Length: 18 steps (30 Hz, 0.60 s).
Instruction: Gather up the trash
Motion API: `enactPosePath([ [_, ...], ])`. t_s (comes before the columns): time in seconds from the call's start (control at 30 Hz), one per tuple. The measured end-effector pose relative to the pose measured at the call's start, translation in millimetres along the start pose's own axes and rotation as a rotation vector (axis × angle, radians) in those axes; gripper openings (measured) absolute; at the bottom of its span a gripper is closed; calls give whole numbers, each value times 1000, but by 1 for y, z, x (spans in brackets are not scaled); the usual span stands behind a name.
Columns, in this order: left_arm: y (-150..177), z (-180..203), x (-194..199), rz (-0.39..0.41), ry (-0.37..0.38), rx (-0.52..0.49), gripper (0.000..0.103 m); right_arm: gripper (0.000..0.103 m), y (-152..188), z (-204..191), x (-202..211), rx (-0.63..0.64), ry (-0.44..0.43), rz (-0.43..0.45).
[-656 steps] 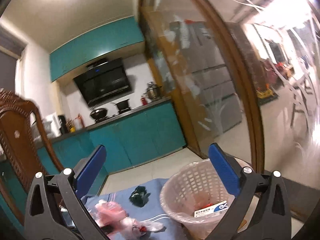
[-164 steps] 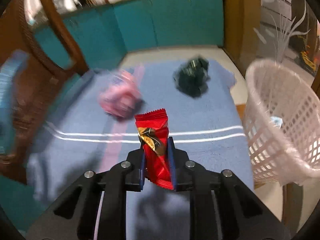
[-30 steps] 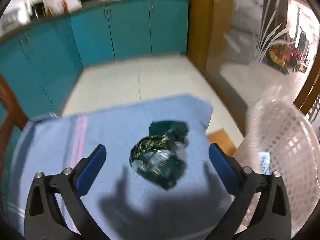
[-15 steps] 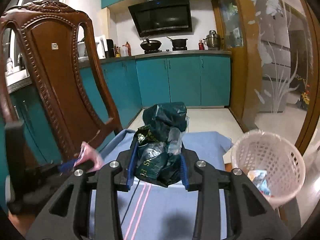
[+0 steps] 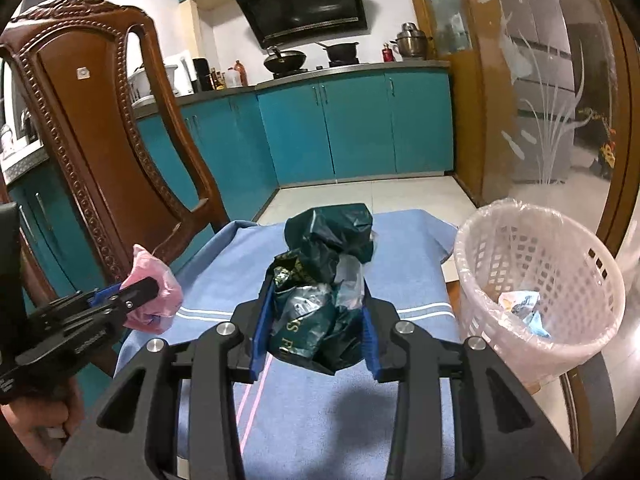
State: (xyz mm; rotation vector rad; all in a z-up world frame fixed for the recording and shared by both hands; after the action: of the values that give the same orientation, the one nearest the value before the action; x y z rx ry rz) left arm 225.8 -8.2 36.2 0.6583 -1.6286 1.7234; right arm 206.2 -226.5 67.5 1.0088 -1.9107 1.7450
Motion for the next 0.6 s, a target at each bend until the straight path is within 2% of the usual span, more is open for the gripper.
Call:
enactPosePath([
  [0.6,1,-5,1,-1,-2,2,26,39,-2,-2,-15,6,-2,-42],
])
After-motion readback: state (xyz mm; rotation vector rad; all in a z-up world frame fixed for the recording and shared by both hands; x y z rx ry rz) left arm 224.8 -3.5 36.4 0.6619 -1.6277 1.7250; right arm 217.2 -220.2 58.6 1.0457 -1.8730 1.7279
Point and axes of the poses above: each gripper's, at about its wrist camera, not at the fingertips, and x roughly against the way its jaws point, z to its right, y to its underside, the point moved 3 cm from there along -x, roughly the way its jaws point, and after that the axes turned 12 degrees about -z, right-handed, at the moved point
